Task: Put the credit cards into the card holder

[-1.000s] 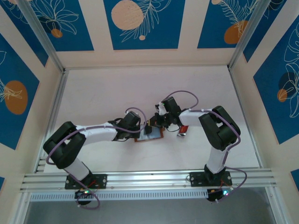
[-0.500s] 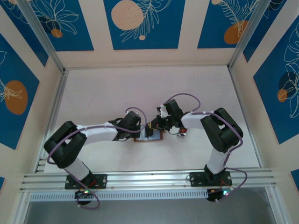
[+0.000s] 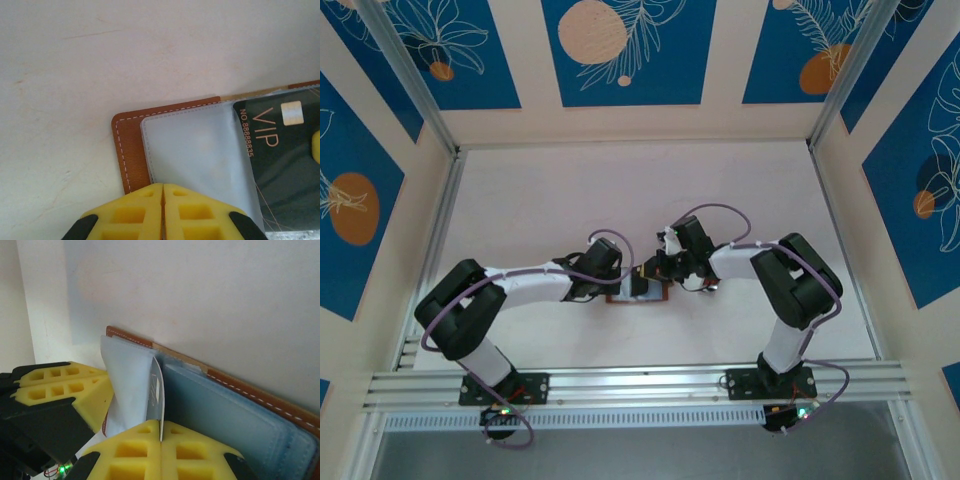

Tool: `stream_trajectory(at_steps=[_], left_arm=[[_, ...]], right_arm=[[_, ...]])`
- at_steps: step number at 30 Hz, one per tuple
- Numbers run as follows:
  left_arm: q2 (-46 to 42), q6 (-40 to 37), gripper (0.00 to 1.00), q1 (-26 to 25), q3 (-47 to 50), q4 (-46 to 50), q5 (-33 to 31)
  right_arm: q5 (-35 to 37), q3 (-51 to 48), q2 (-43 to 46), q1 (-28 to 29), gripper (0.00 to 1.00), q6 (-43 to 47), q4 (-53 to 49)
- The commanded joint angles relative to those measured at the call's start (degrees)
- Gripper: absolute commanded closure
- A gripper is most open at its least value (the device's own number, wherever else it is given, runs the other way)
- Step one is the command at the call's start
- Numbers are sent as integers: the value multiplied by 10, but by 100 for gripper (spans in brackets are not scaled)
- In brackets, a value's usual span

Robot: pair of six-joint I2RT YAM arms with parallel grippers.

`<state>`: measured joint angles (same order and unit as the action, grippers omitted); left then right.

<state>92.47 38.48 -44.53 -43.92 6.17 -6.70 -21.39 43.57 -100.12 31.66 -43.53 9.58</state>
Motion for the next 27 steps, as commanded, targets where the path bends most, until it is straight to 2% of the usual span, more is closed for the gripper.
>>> stream_trajectory(at_steps=[1,12,27], left_arm=[[47,3,92,-5,22,43,-4],[50,2,92,-6,22,41,-4],[29,3,92,-13,32,54,-9]], right_arm=[[-3,-20,7,12,100,5,-54],[-10,-24,-14,21,100,-5,-34],[64,-23,-27,6,100,-63,20]])
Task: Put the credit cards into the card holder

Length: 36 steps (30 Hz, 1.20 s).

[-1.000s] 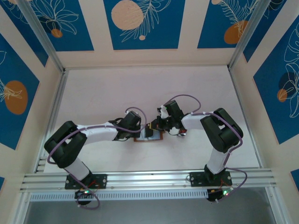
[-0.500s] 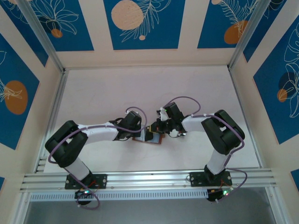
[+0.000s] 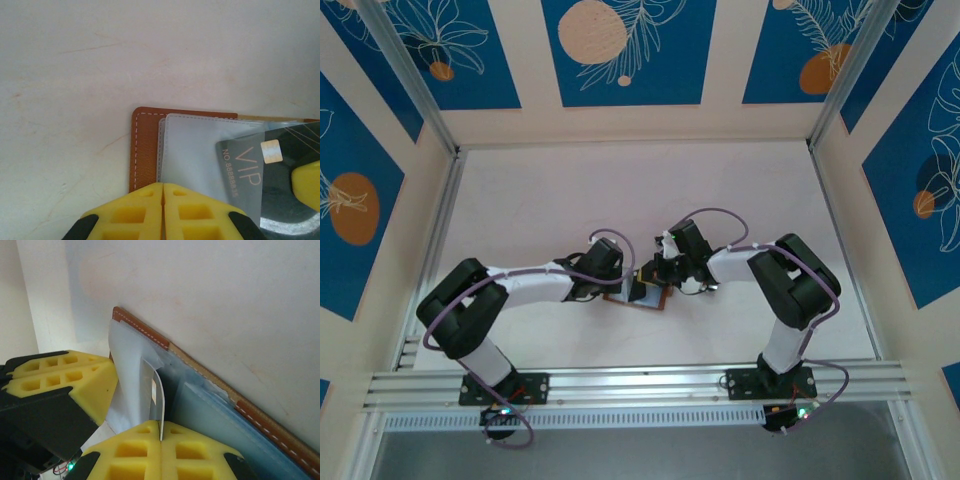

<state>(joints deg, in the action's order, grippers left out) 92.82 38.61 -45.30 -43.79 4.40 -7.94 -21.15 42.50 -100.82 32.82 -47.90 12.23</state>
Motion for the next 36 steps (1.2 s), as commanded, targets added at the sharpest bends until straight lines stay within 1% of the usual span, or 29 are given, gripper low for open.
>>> stream_trajectory(at_steps=[1,7,15,20,24,26,27,29,32,36], left_arm=[[24,2,92,-7,33,72,3],[18,2,92,-9,37,73,3],[24,2,92,-13,35,67,4],[27,2,92,-14,35,63,4],[28,3,92,-14,37,60,2],[27,5,92,-14,41,56,2],[28,6,92,-14,41,54,2],[31,7,92,-14,43,51,1],[36,9,92,-14,43,48,-1],[37,12,92,-14,49,39,-1]], right_arm=[[65,-16,-20,-6,100,-24,-3],[89,-20,-21,0,100,-43,8],[115,-21,-29,51,100,-56,31],[116,-8,-33,73,95,-49,29],[123,13,-17,87,83,-25,-23],[123,19,3,87,73,-10,-53],[120,29,10,86,69,3,-78],[123,50,27,88,66,27,-138],[130,70,50,83,62,50,-196],[149,111,65,83,59,82,-285]])
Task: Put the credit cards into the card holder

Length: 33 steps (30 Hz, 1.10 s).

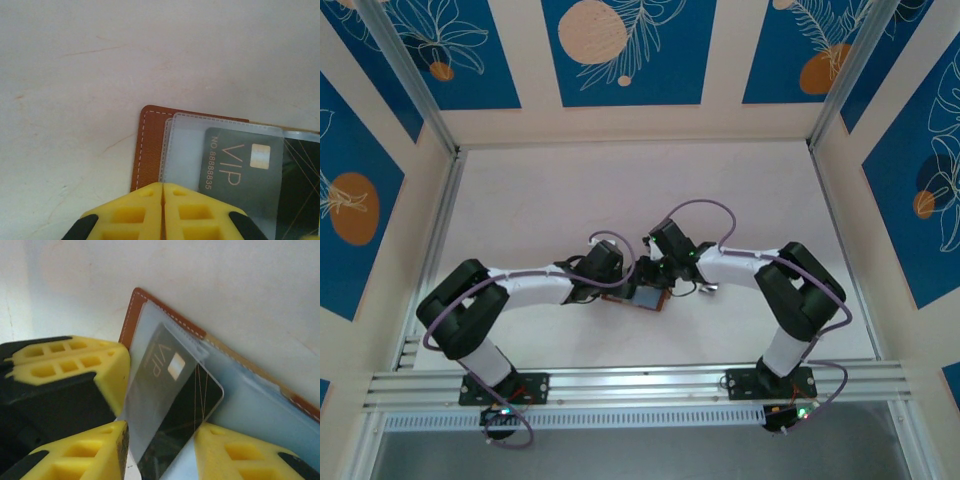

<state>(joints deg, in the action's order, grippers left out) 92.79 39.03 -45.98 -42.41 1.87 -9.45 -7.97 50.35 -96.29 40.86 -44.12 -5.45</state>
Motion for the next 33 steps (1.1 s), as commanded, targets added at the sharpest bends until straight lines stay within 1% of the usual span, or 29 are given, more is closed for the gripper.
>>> stream_trajectory(at_steps=[1,2,4,5,10,12,22,33], left_arm=[[37,9,92,-7,36,63,14],[36,9,92,-8,37,62,14],[35,10,92,-7,40,59,14],[35,10,92,-7,42,57,14],[36,8,92,-7,42,54,16],[36,7,92,-7,42,53,17],[33,5,92,-7,45,49,18],[33,4,92,-7,48,47,22]], right_arm=[[28,44,20,3,59,50,-132],[42,56,17,3,59,56,-157],[59,69,15,3,62,61,-187],[63,74,14,3,66,62,-194],[83,107,-15,18,93,65,-222],[89,120,-33,23,100,64,-233],[116,139,-72,32,100,60,-249],[73,155,-100,37,100,54,-197]])
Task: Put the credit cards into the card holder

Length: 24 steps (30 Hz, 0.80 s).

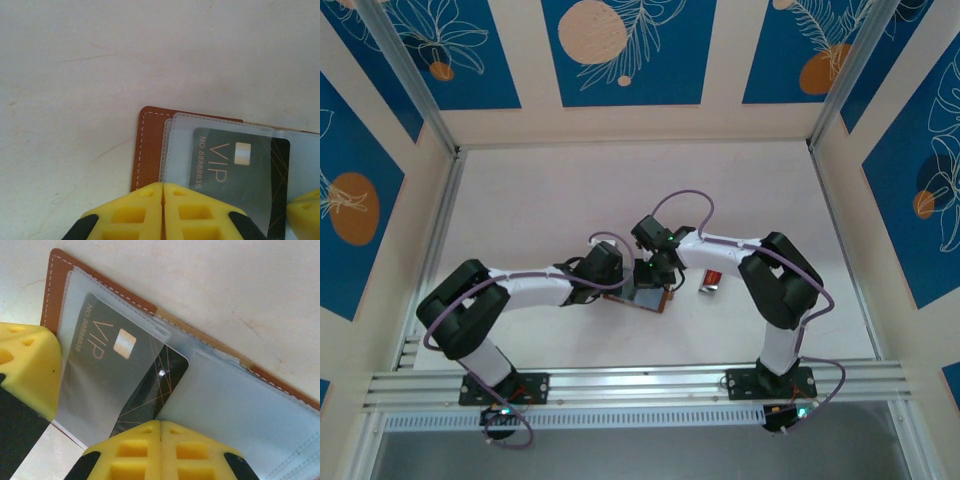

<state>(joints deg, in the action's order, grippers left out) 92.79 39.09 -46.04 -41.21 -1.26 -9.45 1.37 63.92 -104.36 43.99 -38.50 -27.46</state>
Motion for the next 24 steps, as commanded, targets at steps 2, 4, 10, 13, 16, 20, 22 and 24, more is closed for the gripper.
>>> stream_trajectory(at_steps=[2,4,10,13,16,20,22,24], left_arm=[[33,4,92,-7,35,77,22],[32,4,92,-7,36,77,22],[28,6,92,-7,39,75,22],[28,7,92,-8,40,74,23],[28,8,92,-9,41,73,22],[29,7,92,-13,38,75,20],[27,7,92,-16,37,78,17],[20,10,92,-18,39,80,15]], right_arm=[[-26,27,-27,6,100,-5,28],[-37,26,-32,6,100,-12,43],[-72,9,-44,5,100,-52,106],[-82,-16,-42,6,100,-91,156],[-80,-37,-38,7,100,-122,193],[-55,-36,-41,10,100,-131,204],[-43,-26,-45,9,100,-123,197],[-16,-14,-38,8,100,-107,171]])
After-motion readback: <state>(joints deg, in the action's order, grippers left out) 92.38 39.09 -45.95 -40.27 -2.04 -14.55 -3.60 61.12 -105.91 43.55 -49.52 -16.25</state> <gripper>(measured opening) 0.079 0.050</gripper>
